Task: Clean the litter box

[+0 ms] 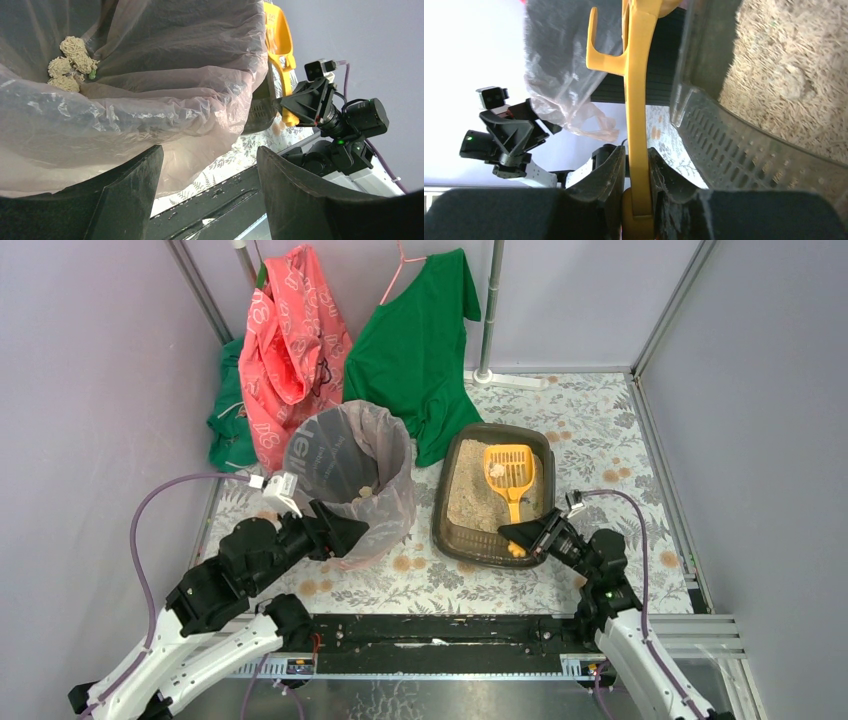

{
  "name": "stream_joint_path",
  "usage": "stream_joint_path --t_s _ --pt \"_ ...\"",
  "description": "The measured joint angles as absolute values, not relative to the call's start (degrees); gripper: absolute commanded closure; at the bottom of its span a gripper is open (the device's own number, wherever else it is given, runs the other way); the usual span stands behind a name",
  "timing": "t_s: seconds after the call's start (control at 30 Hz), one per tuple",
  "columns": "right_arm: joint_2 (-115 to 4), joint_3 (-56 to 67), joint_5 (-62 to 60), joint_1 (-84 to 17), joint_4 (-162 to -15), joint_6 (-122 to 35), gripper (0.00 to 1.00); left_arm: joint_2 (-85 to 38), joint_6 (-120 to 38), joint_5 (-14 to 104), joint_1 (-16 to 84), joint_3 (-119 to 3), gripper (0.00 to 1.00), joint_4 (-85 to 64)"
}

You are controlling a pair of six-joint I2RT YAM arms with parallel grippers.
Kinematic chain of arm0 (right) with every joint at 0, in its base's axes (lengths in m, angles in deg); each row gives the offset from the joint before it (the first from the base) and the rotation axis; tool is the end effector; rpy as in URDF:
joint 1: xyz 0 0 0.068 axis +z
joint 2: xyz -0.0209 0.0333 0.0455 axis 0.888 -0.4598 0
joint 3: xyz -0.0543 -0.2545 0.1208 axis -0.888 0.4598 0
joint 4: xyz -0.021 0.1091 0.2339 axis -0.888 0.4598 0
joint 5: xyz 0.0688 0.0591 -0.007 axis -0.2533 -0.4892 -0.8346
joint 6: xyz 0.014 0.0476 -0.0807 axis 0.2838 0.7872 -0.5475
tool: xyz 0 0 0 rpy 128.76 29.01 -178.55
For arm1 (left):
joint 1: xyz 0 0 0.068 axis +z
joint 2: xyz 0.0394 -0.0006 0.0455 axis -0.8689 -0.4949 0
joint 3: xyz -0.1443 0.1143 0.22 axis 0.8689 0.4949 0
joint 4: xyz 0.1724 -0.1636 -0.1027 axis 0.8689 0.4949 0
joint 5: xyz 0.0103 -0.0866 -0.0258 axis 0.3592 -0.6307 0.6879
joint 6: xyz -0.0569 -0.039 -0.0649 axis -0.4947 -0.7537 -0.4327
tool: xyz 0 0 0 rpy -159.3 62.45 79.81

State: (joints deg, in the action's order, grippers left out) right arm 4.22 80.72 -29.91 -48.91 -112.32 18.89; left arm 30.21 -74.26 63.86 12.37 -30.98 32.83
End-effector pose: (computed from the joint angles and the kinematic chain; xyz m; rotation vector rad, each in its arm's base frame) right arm 0.1353 0.0851 0.1912 0.2780 1.7607 1.5792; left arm 0.0864 -0.0725 0.3183 -0.0706 1.9906 -0.9130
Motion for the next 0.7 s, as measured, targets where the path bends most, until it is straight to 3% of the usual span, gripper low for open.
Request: stream_joint_path --t_s 0.4,0.7 --pt "-0.2 80.98 -32.01 -51.36 -110.83 18.85 1.0 30.12 -74.29 63.71 12.37 -30.98 0.24 32.75" --pt "0.07 74.56 -32.43 -51.44 -103.95 13.89 1.0 29.97 -74.29 63.69 12.37 -30.87 0.24 32.4"
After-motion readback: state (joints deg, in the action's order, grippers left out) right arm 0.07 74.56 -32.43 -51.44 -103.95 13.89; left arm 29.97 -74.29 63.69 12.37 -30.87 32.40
